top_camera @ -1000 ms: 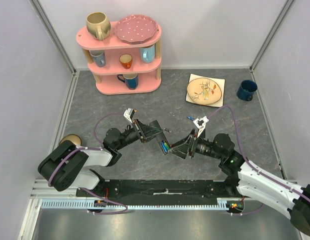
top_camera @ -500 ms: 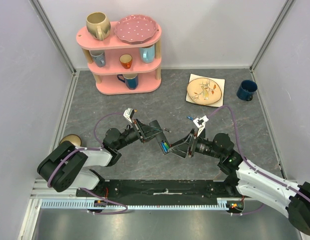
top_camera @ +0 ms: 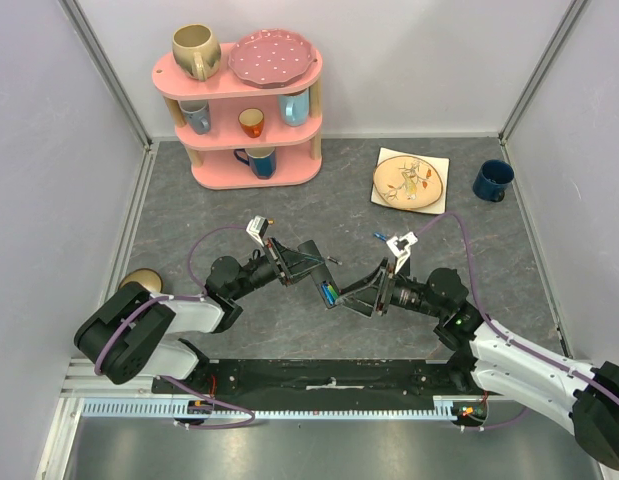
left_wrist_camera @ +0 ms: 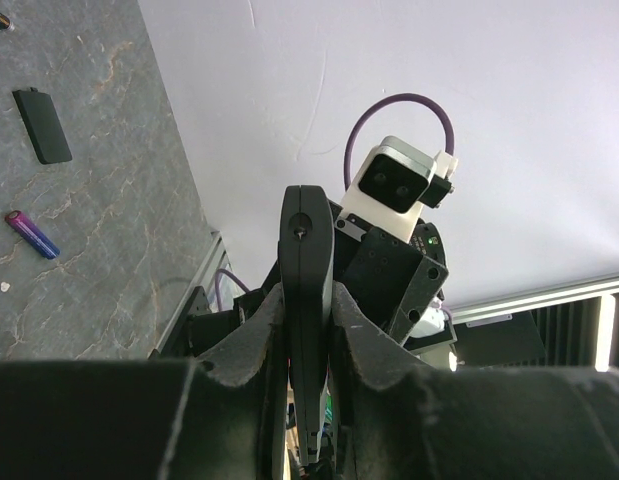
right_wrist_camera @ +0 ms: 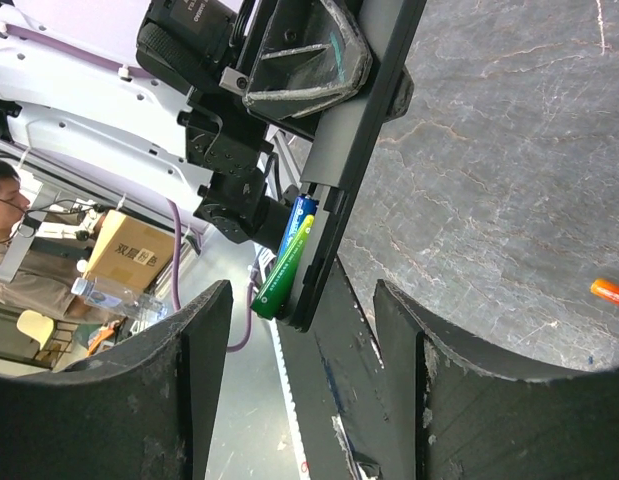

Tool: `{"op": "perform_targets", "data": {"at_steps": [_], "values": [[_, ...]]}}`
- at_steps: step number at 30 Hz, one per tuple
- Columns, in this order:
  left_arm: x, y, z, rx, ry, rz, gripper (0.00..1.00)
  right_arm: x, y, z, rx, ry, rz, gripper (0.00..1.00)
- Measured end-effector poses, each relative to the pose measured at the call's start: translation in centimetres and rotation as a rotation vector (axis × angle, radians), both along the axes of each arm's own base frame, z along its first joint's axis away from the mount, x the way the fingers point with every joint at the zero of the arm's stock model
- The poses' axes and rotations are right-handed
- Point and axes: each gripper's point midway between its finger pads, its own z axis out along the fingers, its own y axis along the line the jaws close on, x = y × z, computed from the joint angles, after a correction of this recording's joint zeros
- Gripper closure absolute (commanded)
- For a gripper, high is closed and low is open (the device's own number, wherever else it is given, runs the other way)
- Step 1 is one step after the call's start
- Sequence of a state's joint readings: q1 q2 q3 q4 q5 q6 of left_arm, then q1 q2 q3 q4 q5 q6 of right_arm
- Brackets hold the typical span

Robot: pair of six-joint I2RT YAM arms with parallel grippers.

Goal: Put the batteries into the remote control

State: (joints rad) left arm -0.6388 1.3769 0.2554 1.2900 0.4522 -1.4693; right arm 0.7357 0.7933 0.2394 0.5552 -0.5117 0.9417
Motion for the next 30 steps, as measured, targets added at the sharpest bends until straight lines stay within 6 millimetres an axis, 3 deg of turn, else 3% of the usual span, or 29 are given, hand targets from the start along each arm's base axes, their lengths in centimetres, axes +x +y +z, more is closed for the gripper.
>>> {"op": "perform_targets", "data": {"at_steps": [30], "values": [[-0.16, 0.00, 0.31, -0.005, -0.007, -0.003, 0.98, 0.15, 0.39, -0.70, -0.003, 0.039, 0.013, 0.39]]}}
